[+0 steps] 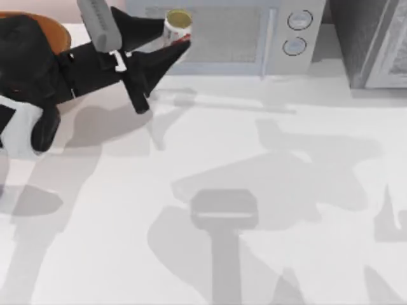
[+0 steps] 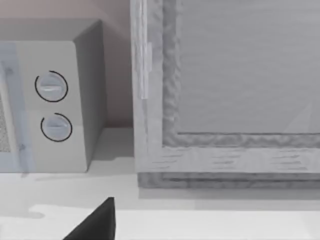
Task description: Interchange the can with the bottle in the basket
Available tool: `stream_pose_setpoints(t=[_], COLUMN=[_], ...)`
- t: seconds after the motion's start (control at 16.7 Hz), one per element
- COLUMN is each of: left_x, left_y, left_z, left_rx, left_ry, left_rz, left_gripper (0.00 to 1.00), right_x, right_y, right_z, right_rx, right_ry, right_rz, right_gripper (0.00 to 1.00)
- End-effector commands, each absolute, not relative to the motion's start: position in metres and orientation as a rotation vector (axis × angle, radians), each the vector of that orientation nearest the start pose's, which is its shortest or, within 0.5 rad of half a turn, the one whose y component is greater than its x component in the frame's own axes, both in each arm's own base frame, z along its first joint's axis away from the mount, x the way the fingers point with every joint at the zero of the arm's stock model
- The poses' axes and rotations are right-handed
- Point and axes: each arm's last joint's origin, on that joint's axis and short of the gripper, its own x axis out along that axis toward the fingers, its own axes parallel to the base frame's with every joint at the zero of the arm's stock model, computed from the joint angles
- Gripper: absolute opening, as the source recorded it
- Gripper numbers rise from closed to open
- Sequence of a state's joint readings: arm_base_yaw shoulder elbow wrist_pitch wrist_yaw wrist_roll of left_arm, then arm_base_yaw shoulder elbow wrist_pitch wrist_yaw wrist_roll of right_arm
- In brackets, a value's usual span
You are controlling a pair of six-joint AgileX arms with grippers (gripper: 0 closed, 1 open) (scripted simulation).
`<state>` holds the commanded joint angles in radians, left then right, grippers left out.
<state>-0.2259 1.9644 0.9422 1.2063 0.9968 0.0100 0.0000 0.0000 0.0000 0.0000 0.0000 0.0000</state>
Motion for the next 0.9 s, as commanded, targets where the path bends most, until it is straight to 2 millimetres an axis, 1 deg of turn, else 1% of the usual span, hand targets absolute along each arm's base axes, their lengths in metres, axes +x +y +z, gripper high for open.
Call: stream_pose_setpoints(t=[0.24, 0.48, 0.66, 0.78, 0.9], left_x=[0.388, 0.395, 0.394, 0.391, 0.388], left_y=[-0.124, -0.137, -0.147, -0.152, -0.155], left_z=[0.141, 0.095, 0.056, 0.033, 0.02], left_rx=[0.064, 0.056, 0.034, 0.015, 0.002], left_ry=[-0.161, -0.124, -0.07, -0.03, -0.004], left_rz=[-1.302, -1.412, -1.504, -1.556, -1.586], left_gripper=[0.0, 0.0, 0.0, 0.0, 0.0], right_x=[0.106, 0.106, 0.106, 0.106, 0.106], right_y=[-0.001, -0.001, -0.001, -0.001, -0.001], right_z=[0.16, 0.16, 0.16, 0.16, 0.16], right_rx=[0.0, 0.0, 0.0, 0.0, 0.0], right_ry=[0.0, 0.0, 0.0, 0.0, 0.0], right_rz=[0.0, 0.0, 0.0, 0.0, 0.0], right_gripper=[1.0, 1.0, 1.0, 1.0, 1.0])
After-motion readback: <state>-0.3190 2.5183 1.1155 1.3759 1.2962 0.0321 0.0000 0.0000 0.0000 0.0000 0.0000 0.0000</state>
